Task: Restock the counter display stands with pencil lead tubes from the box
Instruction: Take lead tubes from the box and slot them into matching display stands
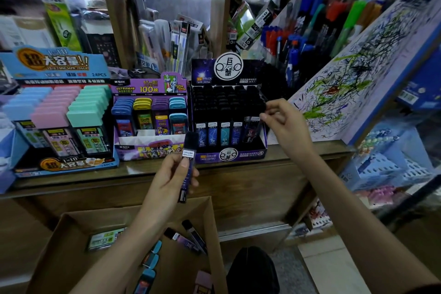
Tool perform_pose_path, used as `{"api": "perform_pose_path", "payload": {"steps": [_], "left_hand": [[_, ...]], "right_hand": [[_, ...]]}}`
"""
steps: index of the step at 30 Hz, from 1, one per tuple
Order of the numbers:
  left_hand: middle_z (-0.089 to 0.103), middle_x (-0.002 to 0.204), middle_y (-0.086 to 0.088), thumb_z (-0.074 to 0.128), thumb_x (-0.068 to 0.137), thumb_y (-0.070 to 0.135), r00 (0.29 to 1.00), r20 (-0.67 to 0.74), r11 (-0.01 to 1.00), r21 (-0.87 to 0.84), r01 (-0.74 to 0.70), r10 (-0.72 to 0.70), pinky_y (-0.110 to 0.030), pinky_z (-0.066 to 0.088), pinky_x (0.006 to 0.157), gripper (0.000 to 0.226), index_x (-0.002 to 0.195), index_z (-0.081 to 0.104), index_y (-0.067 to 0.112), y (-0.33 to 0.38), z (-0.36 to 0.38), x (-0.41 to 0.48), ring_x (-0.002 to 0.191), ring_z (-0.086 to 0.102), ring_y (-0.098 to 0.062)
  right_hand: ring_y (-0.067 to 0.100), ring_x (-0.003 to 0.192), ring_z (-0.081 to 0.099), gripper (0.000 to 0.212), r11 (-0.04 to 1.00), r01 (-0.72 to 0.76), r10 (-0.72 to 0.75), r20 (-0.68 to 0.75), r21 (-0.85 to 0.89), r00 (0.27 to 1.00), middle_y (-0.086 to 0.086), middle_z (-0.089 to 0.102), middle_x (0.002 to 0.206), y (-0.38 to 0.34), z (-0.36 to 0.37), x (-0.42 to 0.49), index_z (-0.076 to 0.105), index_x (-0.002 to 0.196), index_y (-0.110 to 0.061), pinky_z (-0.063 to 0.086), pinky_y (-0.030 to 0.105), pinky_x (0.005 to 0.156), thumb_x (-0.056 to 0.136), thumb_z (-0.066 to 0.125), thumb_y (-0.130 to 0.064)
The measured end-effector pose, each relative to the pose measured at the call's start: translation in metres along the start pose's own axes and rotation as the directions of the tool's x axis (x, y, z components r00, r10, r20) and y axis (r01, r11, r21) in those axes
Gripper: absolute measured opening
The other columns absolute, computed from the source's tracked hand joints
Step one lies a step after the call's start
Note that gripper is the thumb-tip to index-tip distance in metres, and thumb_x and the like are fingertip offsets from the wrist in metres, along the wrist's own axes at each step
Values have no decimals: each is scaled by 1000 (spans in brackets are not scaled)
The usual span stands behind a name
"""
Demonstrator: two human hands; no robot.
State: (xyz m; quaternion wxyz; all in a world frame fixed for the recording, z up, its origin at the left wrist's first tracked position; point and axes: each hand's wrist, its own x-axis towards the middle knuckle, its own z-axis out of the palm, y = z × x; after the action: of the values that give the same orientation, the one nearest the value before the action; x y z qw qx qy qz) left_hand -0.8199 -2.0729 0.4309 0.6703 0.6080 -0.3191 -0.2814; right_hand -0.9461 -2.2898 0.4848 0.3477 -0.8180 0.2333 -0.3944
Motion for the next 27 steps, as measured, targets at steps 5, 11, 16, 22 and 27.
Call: {"api": "perform_pose_path", "payload": {"steps": [5, 11, 16, 22, 27], "left_hand": [[61, 81, -4, 38, 98, 21, 1000, -7, 1000, 17, -8, 8, -16, 50, 57, 18, 101, 52, 10, 1, 2, -2, 63, 59, -4], [61, 81, -4, 39, 98, 19, 1000, -3, 1000, 6, 2, -2, -16, 49, 57, 17, 100, 53, 11, 1, 5, -1, 63, 59, -3], [62, 80, -2, 39, 97, 20, 1000, 11, 1000, 11, 17, -17, -15, 50, 56, 17, 100, 54, 12, -3, 11, 0, 63, 60, -3], [67, 81, 3, 40, 96, 24, 995, 84, 998, 28, -56, 53, -15, 50, 66, 18, 99, 55, 14, 8, 27, 11, 73, 63, -5], [64, 81, 3, 44, 94, 24, 969, 177, 976, 104, -193, 172, -16, 47, 70, 12, 93, 55, 20, 21, 57, 18, 77, 61, -5]], "right_hand": [[0, 84, 60, 15, 1000, -4, 4, 27, -16, 1000, -17, 58, 89, 5, 7, -2, 56, 101, -21, 47, 6, 72, 90, 60, -13], [4, 84, 61, 13, 998, -66, 66, 15, -18, 998, -4, 61, 90, 13, 15, 1, 57, 101, -22, 51, 12, 70, 91, 60, -15], [7, 83, 62, 17, 993, -107, 105, -29, -58, 994, -6, 60, 88, 14, 21, 3, 58, 107, -15, 53, 18, 71, 91, 60, -17], [0, 83, 59, 21, 999, -36, 37, -174, 10, 984, -14, 59, 89, -6, 25, -27, 55, 113, -19, 48, 11, 70, 93, 55, -26], [4, 87, 64, 14, 926, -58, 40, 55, 373, 998, -12, 68, 90, -31, 28, -52, 63, 97, -33, 51, 16, 73, 91, 58, -21]]}}
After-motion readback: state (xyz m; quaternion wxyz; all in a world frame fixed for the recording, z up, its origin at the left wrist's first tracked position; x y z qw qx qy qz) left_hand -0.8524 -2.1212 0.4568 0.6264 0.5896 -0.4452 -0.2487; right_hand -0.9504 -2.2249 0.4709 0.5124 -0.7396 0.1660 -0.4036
